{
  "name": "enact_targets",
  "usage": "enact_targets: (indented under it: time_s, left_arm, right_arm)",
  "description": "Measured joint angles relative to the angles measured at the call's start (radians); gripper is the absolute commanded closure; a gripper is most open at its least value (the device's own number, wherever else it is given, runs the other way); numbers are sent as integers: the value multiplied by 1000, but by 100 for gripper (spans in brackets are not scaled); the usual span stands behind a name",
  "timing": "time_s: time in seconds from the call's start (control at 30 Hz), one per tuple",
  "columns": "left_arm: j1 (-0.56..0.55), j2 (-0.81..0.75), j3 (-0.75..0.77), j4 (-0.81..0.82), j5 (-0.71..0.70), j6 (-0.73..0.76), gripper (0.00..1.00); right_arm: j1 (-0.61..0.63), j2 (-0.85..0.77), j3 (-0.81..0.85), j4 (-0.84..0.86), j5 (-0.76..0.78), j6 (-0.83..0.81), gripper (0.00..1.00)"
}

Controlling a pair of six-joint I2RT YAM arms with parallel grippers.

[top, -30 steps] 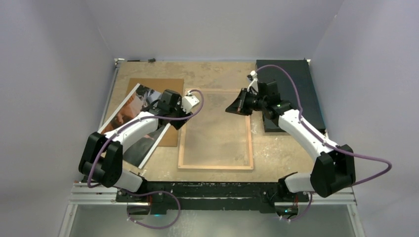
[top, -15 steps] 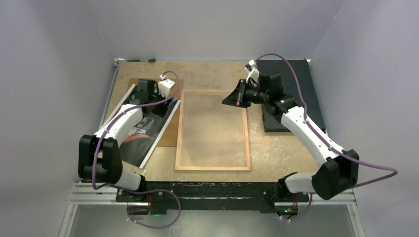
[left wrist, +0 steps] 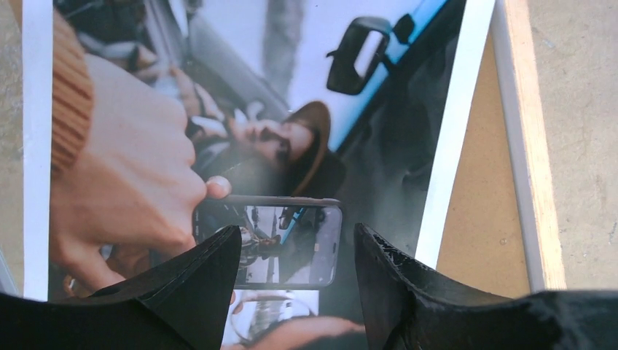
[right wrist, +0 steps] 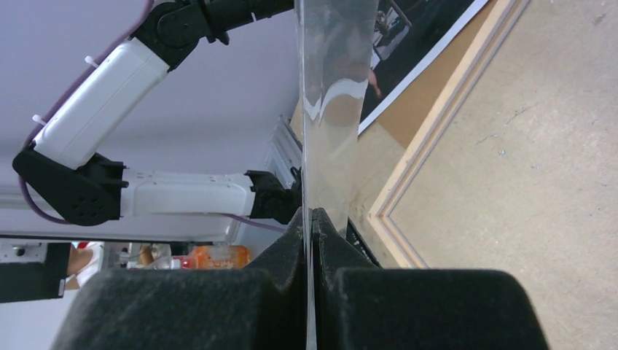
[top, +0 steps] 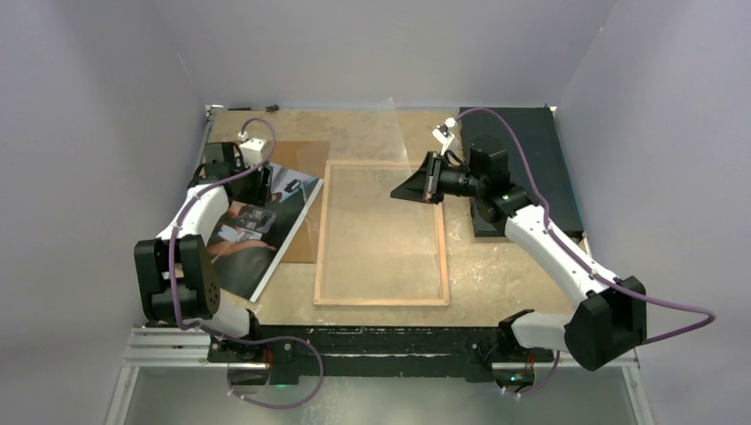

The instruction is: Put the photo into the frame

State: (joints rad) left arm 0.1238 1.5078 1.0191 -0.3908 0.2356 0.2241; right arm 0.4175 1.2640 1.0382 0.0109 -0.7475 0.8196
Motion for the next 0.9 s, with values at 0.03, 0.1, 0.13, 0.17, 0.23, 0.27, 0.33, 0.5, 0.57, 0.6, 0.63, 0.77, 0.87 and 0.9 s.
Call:
enact_targets:
  time_s: [0.03,0.1,0.13,0.17,0.23,0.27,0.33,0.5,0.57,0.6,0.63,0.77,0.87,0.9]
  left_arm:
    - [2,1,0,0,8,-2,43]
    - [1,1,0,0,23,-5,43]
    - [1,1,0,0,28,-5,43]
    - [0,1,0,0,34,-5,43]
    - [0,1,0,0,44,-5,43]
    - [0,1,0,0,50,-4,43]
    - [0,1,0,-1,64,-4,43]
    - [0,1,-4,-24,119,5,46]
    - [-1,1,-12,-31,142,8,47]
    - [-3,1,-18,-34,150,9,47]
    - [-8,2,-23,-40,155,13,48]
    - [-56,16,-41,-53,162,24,48]
    - [-110,23,-53,-53,161,26,48]
    - [-132,26,-56,-53,161,26,49]
  right_arm:
    - [0,2,-8,16,-5,9,100]
    - [0,8,-31,49,-5,18,100]
    - [-1,12,-50,66,-5,22,100]
    - [-1,16,-74,83,-4,26,100]
    - [-4,33,-120,109,-4,32,100]
    - [-6,47,-140,117,-2,33,100]
    - [-11,74,-172,129,10,33,100]
    - [-48,89,-233,145,44,32,100]
    - [-67,89,-243,167,51,31,100]
    - [-74,89,-245,175,51,30,100]
    - [-84,90,-245,185,56,27,100]
    - [-105,105,-245,212,74,4,100]
    - [-113,139,-245,227,84,-12,100]
    - [-117,151,-245,232,85,-16,100]
